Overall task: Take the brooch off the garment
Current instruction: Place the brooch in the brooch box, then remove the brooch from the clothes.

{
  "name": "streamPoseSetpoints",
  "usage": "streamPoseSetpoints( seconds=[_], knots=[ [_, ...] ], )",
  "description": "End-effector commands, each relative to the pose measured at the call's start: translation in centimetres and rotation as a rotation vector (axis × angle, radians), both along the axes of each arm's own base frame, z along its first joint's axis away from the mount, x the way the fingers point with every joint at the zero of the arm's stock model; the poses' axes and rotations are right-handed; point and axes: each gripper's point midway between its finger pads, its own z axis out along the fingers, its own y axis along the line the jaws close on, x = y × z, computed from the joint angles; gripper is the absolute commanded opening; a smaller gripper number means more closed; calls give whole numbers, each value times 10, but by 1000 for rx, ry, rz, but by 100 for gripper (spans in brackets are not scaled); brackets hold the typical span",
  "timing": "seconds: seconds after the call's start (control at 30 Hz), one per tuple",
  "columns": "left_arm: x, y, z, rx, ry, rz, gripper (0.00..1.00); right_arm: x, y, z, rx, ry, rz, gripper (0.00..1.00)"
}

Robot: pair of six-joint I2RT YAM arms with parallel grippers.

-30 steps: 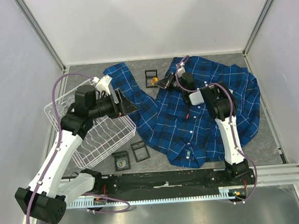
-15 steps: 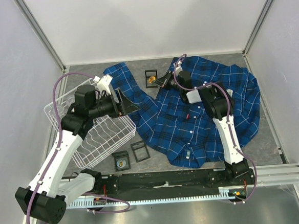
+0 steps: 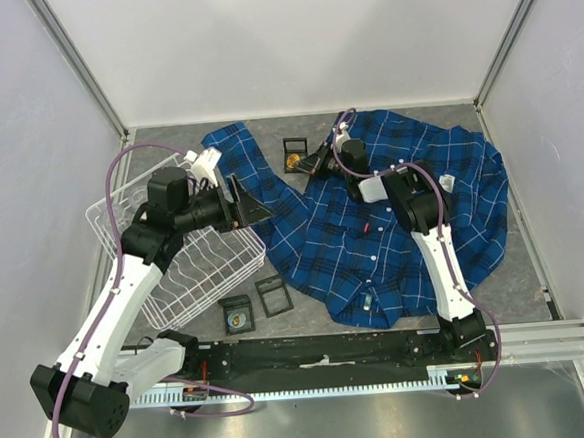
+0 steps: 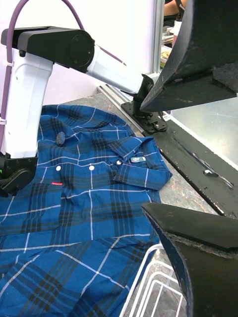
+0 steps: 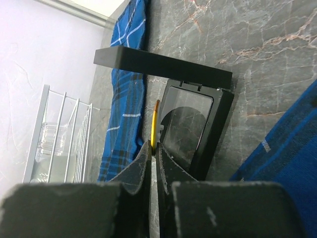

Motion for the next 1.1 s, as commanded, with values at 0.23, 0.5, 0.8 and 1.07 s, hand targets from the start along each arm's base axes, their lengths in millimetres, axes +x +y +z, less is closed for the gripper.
streamPoseSetpoints(
  seconds=[0.23,0.5,0.8,1.07],
  knots=[
    [-4,-7,1,-21,-32,-76,80,9,-5,15,-58,-27,-58,50],
    [-7,-16,3,-41,-15,-156,80,1,-15,45,-163,11,-67,60],
    [-6,-23,4,-13,10,-183,80,-13,-50,65,-414,62,-105,78],
    [12,-102,-10,16,24,-246,74,-63,-166,78,-865,173,-303,98]
  ],
)
